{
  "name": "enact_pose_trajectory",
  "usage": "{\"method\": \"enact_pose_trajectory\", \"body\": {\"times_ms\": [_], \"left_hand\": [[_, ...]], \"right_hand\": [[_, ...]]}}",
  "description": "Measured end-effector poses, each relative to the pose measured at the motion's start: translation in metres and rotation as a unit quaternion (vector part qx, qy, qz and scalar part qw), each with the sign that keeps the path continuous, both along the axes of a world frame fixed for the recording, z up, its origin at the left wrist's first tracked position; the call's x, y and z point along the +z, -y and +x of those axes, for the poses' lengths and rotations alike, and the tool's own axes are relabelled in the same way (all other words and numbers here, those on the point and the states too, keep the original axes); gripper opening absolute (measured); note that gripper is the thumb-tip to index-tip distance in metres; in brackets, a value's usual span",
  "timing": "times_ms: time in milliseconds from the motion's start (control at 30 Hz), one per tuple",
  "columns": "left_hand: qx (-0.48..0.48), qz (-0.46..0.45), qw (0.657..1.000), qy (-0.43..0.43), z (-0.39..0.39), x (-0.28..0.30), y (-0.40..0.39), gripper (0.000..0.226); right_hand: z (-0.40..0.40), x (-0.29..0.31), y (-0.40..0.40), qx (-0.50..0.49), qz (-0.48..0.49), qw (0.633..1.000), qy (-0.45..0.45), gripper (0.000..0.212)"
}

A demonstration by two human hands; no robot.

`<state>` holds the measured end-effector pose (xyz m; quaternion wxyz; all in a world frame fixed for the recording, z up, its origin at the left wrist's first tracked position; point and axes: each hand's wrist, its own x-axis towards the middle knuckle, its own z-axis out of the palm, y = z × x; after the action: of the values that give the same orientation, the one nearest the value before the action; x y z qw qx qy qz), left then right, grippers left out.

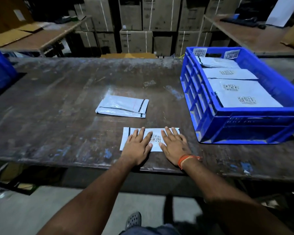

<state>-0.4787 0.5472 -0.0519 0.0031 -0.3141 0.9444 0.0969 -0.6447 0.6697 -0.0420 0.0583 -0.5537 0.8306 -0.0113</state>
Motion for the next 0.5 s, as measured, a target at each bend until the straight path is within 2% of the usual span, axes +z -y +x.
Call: {"method": "enact_pose_trajectory", "body": {"times_ms": [100,167,300,400,500], "left_hand": [[0.020,-0.013,0.999,0.028,0.007,0.005,0.010,0.062],[0.079,-0.018,0.996,0.033,0.010,0.011,0.012,0.060],[0.236,-0.050,0.969,-0.054,0.019,0.028,0.000,0.056],[0.328,-0.037,0.935,-0.129,0.021,0.037,-0.009,0.045],[0.373,0.051,0.914,-0.151,0.020,0.048,-0.014,0.049]], "right_hand": [[-0.011,0.006,-0.001,-0.028,0.010,1.000,-0.005,0.063],[-0.016,0.012,0.001,-0.038,0.023,0.999,-0.012,0.063],[-0.016,0.023,0.001,-0.049,-0.019,0.998,-0.043,0.055],[-0.019,0.019,0.000,-0.104,-0.063,0.991,0.047,0.050],[-0.016,0.021,-0.009,-0.234,-0.119,0.955,0.138,0.046]]}}
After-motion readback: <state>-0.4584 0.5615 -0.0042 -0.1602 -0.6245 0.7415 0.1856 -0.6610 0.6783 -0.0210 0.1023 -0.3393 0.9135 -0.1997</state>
